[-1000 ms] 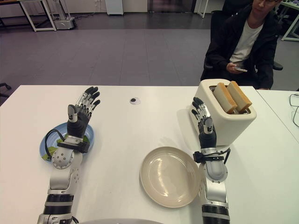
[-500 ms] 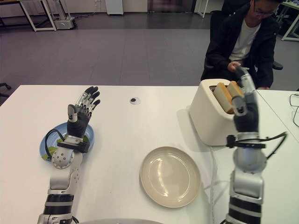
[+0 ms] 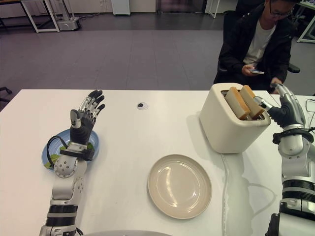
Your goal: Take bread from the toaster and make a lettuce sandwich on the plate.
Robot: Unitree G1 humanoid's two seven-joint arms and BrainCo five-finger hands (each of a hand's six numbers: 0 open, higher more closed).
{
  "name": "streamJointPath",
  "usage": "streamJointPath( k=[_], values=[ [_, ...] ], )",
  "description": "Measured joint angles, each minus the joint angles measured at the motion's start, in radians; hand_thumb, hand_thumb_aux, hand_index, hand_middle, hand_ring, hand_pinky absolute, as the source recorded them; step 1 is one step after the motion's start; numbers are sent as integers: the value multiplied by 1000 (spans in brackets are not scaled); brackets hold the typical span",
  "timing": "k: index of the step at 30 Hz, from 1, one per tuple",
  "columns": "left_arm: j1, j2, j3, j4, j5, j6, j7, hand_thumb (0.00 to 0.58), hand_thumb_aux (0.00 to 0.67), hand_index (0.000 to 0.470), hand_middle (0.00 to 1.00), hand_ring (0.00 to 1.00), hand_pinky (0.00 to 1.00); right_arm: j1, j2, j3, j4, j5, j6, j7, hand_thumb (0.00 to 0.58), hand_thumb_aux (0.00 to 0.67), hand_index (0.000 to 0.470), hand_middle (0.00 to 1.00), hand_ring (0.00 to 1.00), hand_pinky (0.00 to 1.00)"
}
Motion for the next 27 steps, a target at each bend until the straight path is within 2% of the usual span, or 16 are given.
streamJointPath(
  k=[2, 8, 12, 14, 15, 16, 23, 27],
  values=[
    [1, 0, 0, -3, 0, 0, 1, 0, 0, 0, 0, 0, 0, -32, -5, 29, 85, -5, -27, -25, 438, 339, 238, 0, 0, 0],
    [6, 1, 1, -14, 0, 0, 6, 0, 0, 0, 0, 0, 0, -114, -36, 98, 242, -6, -98, -74, 466, 373, 262, 0, 0, 0],
    [8, 2, 1, -20, 0, 0, 7, 0, 0, 0, 0, 0, 0, -116, -35, 144, 249, -6, -115, -74, 472, 381, 267, 0, 0, 0],
    [10, 3, 1, -22, 0, 1, 8, 0, 0, 0, 0, 0, 0, -117, -35, 161, 242, -4, -113, -68, 503, 426, 299, 0, 0, 0],
    [11, 3, 1, -24, 0, 1, 8, 0, 0, 0, 0, 0, 0, -120, -35, 166, 241, -4, -113, -67, 568, 575, 404, 0, 0, 0],
    [12, 3, 1, -26, 0, 1, 9, 0, 0, 0, 0, 0, 0, -121, -35, 167, 239, -3, -113, -68, 580, 670, 470, 0, 0, 0],
    [24, 3, 1, -31, 0, 1, 12, 0, 0, 0, 0, 0, 0, -105, -29, 154, 160, 40, -115, -73, 580, 670, 470, 0, 0, 0],
    [26, 3, 1, -38, 0, 1, 13, 0, 0, 0, 0, 0, 0, -91, -27, 81, 46, 113, -106, -72, 580, 670, 470, 0, 0, 0]
  ],
)
